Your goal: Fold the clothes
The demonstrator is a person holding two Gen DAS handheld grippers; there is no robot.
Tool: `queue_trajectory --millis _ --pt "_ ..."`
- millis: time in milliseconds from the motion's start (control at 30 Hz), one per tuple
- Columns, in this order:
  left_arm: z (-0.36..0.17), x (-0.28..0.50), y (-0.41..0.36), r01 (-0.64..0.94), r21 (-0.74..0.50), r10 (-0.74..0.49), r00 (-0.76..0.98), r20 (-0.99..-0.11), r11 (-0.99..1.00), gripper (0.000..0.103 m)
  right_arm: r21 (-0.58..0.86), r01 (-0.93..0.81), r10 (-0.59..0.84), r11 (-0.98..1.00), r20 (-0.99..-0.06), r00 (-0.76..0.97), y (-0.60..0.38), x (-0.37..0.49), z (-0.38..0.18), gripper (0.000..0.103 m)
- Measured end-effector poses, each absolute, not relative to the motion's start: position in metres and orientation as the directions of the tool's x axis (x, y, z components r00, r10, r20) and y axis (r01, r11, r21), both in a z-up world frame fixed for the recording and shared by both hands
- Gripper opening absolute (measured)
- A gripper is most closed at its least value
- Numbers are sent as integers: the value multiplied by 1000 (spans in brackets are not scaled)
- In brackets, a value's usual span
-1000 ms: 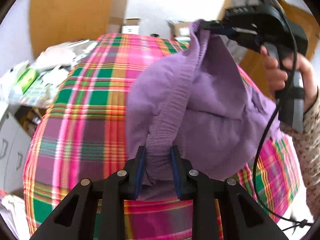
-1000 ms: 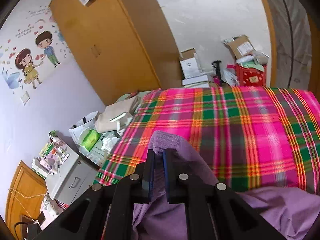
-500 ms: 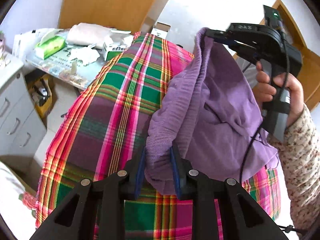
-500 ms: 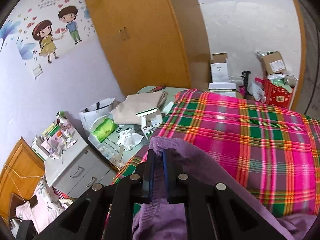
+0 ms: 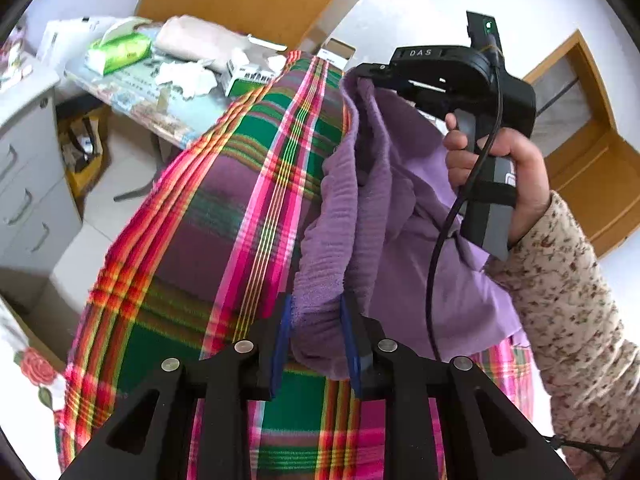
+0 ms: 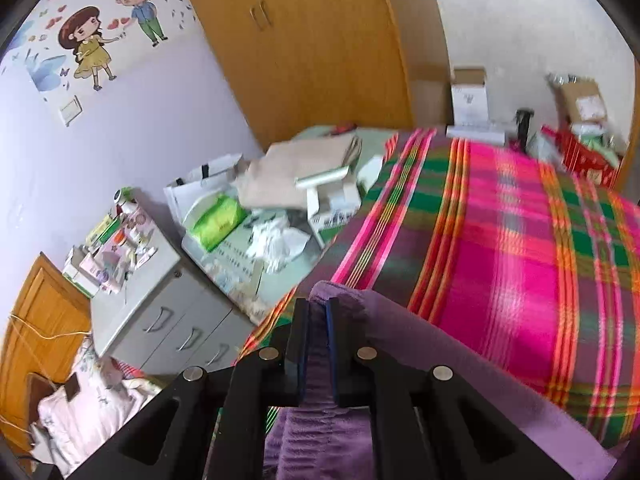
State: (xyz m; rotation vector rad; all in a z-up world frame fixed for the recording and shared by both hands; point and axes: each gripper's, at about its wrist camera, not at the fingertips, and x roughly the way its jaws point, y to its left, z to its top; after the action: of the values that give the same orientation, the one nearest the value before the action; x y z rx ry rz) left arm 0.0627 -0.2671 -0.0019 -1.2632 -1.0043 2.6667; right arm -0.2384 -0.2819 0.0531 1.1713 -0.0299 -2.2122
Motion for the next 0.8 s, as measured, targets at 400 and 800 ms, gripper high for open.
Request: queue_trajectory --millis 400,800 --pt "9 89 -278 267 -613 279 -710 -647 -743 31 283 556 -557 -782 -718 -418 -235 -196 80 33" --pt "8 86 -250 277 -483 211 -646 -733 -831 32 312 420 -501 -852 -717 -484 -106 -109 67 33"
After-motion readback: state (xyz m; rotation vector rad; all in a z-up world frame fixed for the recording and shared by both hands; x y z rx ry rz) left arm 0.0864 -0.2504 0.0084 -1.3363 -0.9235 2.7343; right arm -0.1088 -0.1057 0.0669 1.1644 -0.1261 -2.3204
